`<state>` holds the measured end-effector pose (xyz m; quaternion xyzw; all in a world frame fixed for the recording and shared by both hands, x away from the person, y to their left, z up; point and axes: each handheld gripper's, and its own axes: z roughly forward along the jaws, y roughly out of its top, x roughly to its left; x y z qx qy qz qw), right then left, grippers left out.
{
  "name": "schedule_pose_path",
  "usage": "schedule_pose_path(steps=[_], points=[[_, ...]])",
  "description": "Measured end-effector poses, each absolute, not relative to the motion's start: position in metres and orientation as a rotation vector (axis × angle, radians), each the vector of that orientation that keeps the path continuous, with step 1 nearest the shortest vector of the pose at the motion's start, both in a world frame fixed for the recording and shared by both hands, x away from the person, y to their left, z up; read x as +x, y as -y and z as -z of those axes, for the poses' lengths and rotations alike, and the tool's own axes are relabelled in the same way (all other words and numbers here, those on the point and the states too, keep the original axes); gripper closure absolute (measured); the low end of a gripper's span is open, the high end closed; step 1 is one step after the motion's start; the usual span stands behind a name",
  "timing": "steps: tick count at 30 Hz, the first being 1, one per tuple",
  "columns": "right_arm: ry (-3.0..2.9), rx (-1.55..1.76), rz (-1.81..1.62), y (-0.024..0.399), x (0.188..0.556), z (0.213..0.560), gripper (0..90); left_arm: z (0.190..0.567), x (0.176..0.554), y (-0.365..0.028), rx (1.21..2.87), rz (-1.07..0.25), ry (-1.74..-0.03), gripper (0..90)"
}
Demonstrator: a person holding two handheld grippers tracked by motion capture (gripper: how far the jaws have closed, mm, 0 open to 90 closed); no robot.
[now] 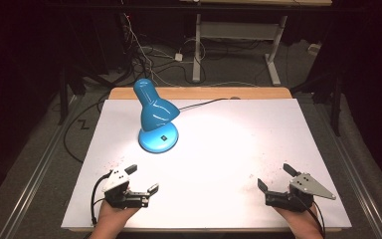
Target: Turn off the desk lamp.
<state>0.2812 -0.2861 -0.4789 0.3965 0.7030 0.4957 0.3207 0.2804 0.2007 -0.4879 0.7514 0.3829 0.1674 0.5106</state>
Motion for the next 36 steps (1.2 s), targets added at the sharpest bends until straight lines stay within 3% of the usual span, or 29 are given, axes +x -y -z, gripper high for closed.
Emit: schedule_pose_path(steps=[27,35,36], points=[[-1.875,1.018,-1.306,0.2815,0.2823,0.4766,0.1,0.4866,0.2815,-0.203,1.826,-0.384,-0.915,0.0],[-1.872,1.019,-1.309,0.2831,0.2816,0.4766,0.1,0.4891,0.2834,-0.2032,1.832,-0.362,-0.911,9.3],[-1.875,1.018,-1.308,0.2831,0.2815,0.4769,0.1,0.4892,0.2836,-0.2034,1.833,-0.359,-0.908,14.2]])
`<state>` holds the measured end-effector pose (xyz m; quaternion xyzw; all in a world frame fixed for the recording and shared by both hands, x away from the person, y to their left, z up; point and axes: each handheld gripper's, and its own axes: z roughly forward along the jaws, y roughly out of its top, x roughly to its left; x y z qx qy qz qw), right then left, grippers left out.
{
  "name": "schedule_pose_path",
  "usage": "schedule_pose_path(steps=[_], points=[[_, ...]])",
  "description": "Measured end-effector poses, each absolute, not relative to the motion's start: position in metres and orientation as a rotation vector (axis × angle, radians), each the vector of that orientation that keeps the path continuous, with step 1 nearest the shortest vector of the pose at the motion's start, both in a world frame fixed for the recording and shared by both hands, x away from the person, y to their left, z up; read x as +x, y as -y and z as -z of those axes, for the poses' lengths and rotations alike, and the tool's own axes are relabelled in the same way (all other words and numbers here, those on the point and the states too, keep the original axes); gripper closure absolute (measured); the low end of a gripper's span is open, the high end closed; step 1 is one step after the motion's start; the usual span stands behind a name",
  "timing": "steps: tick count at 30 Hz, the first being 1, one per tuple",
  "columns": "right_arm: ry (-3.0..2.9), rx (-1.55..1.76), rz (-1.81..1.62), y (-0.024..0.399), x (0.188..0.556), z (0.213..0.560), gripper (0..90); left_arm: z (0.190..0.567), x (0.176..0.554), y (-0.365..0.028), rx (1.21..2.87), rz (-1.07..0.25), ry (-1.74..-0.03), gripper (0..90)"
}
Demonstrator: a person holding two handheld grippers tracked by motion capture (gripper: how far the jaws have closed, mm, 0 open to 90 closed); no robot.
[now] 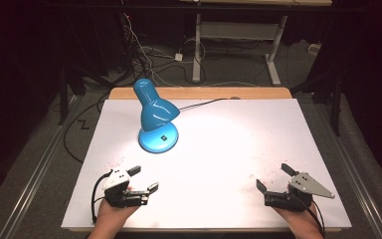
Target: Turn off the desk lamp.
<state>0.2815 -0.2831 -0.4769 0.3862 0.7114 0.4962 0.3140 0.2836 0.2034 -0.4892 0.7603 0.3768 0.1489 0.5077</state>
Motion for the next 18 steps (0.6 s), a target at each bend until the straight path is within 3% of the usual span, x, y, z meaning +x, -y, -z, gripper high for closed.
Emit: schedule_pose_path(steps=[3,18], points=[[-1.88,1.014,-1.309,0.2828,0.2816,0.4775,0.1,0.4888,0.2843,-0.2036,1.828,-0.344,-0.91,16.5],[-1.893,1.011,-1.3,0.2817,0.2813,0.4776,0.1,0.4863,0.2875,-0.2045,1.802,-0.339,-0.968,50.4]])
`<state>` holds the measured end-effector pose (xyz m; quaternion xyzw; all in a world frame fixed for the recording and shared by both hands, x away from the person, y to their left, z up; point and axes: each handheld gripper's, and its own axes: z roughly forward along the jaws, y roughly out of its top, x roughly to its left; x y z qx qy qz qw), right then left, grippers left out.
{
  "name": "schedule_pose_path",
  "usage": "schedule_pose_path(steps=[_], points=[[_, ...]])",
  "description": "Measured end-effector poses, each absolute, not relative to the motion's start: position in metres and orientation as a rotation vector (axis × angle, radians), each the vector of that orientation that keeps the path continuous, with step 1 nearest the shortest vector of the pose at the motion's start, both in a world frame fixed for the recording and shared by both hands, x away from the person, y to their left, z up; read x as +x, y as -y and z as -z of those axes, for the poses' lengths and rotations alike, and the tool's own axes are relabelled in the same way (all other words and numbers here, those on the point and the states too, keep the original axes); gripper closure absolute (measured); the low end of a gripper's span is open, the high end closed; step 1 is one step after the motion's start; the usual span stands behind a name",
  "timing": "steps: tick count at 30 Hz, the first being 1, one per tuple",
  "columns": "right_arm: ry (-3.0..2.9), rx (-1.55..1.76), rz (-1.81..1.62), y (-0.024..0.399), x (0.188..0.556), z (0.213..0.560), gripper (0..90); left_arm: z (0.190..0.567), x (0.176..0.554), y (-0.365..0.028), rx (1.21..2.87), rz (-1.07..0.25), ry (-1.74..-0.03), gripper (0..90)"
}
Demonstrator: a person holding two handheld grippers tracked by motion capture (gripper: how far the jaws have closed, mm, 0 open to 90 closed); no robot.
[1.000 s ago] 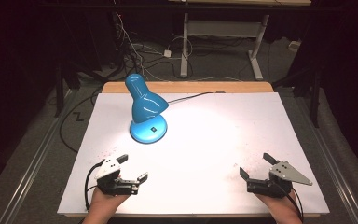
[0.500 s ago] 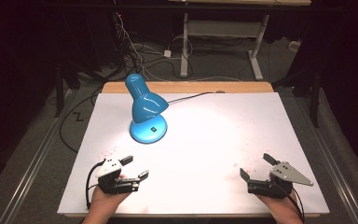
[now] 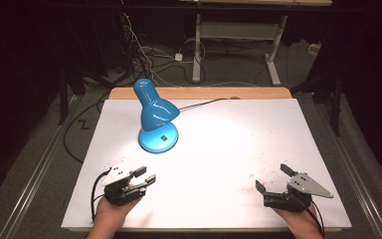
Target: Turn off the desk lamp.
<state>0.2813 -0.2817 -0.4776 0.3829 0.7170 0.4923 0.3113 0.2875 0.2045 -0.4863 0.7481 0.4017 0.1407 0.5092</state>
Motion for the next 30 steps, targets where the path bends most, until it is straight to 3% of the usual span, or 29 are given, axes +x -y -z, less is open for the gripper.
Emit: schedule_pose_path(steps=[8,16,24,30], points=[[-1.89,1.004,-1.298,0.2817,0.2804,0.477,0.1,0.4854,0.288,-0.207,1.827,-0.343,-0.967,67.9],[-1.897,0.996,-1.291,0.2807,0.2805,0.4774,0.1,0.4844,0.2899,-0.208,1.839,-0.338,-0.977,79.0],[-1.902,0.988,-1.283,0.2803,0.2816,0.4783,0.2,0.4847,0.2928,-0.211,1.839,-0.315,-0.98,87.7],[-1.903,0.988,-1.281,0.2804,0.2813,0.4785,0.1,0.4858,0.2948,-0.2117,1.848,-0.288,-0.981,87.8]])
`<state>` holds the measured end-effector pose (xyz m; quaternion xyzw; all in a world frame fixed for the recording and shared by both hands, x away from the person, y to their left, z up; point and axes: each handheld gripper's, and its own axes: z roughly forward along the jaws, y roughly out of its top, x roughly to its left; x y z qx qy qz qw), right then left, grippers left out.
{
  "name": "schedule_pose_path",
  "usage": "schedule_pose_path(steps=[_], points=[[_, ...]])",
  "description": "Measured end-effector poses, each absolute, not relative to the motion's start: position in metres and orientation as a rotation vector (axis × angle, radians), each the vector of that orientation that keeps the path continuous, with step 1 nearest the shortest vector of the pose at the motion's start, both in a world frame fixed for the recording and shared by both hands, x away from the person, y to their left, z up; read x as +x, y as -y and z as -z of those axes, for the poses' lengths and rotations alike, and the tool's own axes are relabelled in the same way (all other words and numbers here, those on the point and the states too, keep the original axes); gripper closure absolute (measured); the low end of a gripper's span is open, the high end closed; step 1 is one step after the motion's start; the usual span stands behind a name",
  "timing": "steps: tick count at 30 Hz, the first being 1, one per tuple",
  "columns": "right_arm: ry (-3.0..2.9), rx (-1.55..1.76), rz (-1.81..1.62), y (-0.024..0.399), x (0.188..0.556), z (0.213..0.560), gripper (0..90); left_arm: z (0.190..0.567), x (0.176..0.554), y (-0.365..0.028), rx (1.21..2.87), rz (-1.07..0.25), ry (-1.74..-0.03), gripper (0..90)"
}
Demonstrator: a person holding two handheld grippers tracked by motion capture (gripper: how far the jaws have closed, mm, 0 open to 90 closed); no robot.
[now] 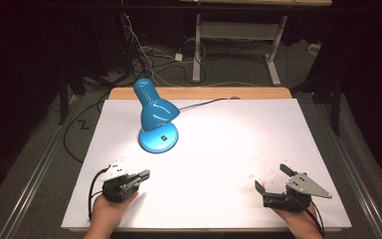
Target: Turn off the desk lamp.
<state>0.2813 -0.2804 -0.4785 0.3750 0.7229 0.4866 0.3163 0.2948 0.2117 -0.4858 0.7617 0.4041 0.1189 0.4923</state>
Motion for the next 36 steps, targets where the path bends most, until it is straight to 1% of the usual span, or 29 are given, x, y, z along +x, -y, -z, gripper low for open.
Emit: schedule_pose_path(steps=[7,12,17,19,23,30,36], points=[[-1.906,0.983,-1.277,0.279,0.281,0.479,0.1,0.486,0.296,-0.215,1.837,-0.261,-0.968,87.8],[-1.903,0.984,-1.277,0.279,0.281,0.479,0.2,0.484,0.298,-0.216,1.81,-0.256,-0.991,87.9],[-1.915,0.979,-1.271,0.277,0.281,0.481,0.1,0.474,0.304,-0.219,1.798,-0.26,-1.019,87.9],[-1.916,0.977,-1.272,0.277,0.281,0.481,0.1,0.469,0.306,-0.218,1.801,-0.282,-1.014,87.8],[-1.914,0.972,-1.274,0.276,0.281,0.48,0.1,0.457,0.315,-0.216,1.844,-0.305,-0.993,87.9],[-1.901,0.972,-1.277,0.279,0.28,0.478,0.2,0.445,0.331,-0.216,1.824,-0.313,-0.985,87.9],[-1.894,0.978,-1.279,0.279,0.28,0.478,0.1,0.444,0.347,-0.216,1.83,-0.323,-0.981,87.9]])
